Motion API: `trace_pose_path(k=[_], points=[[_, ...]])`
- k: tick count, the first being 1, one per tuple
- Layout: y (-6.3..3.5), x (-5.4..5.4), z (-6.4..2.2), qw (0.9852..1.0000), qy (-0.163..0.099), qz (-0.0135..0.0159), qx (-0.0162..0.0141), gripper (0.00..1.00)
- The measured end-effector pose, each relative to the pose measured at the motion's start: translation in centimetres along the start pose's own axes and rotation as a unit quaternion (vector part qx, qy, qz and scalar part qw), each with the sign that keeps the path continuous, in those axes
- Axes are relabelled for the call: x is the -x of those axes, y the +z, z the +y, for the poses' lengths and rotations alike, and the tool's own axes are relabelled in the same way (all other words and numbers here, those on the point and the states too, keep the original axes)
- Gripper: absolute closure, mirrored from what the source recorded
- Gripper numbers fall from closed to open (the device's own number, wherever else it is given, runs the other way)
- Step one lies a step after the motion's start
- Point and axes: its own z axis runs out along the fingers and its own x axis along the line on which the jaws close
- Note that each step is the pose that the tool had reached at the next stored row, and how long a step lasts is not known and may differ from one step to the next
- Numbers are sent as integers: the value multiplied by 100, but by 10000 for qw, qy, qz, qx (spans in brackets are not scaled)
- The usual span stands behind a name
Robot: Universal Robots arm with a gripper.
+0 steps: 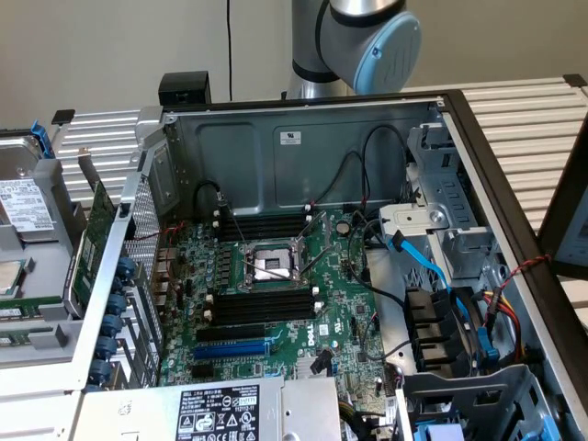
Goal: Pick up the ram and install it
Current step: 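Pick up the ram and move it above insertion slot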
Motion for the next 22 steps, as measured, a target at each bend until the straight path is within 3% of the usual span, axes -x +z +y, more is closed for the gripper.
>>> trace_pose_path(k=[6, 13, 20, 22], points=[[15, 1, 0, 9985, -541, 16, -14, 89], [29, 1, 2, 9933, -1159, 34, -28, 89], [54, -1, 12, 9930, -1177, 35, -28, 89], [68, -1, 13, 9930, -1178, 34, -29, 76]])
